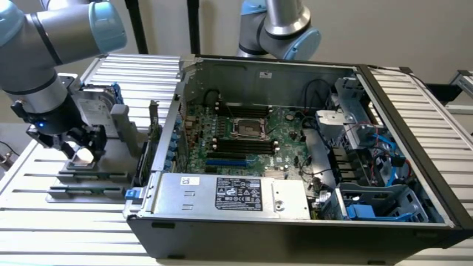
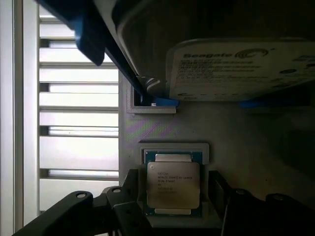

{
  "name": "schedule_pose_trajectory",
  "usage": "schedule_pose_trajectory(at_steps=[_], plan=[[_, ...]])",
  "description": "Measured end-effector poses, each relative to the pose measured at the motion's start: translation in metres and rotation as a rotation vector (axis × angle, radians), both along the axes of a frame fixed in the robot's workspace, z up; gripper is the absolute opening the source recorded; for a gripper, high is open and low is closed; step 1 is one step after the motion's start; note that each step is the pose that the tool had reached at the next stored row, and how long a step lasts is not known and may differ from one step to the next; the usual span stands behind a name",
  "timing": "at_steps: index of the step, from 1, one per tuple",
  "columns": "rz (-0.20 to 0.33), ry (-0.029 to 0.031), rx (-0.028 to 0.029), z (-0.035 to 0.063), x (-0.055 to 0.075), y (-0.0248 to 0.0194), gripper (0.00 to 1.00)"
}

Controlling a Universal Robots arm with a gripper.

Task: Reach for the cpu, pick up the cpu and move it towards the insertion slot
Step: 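Pick up the cpu and move it towards the insertion slot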

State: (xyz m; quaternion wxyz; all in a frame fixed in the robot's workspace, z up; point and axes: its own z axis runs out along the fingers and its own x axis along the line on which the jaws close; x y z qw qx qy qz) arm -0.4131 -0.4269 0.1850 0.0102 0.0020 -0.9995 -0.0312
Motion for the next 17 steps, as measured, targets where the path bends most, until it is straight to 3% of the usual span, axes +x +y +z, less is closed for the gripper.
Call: schedule_pose_trajectory(at_steps=[1, 2, 17], plan=[[0.000, 0.0000, 0.0000, 0.0000, 0.0000, 0.0002, 0.68], [0.000, 0.0001, -0.0001, 0.0001, -0.0001, 0.0004, 0.60], [0.000, 0.0003, -0.0002, 0.0002, -0.0001, 0.0012, 0.54]])
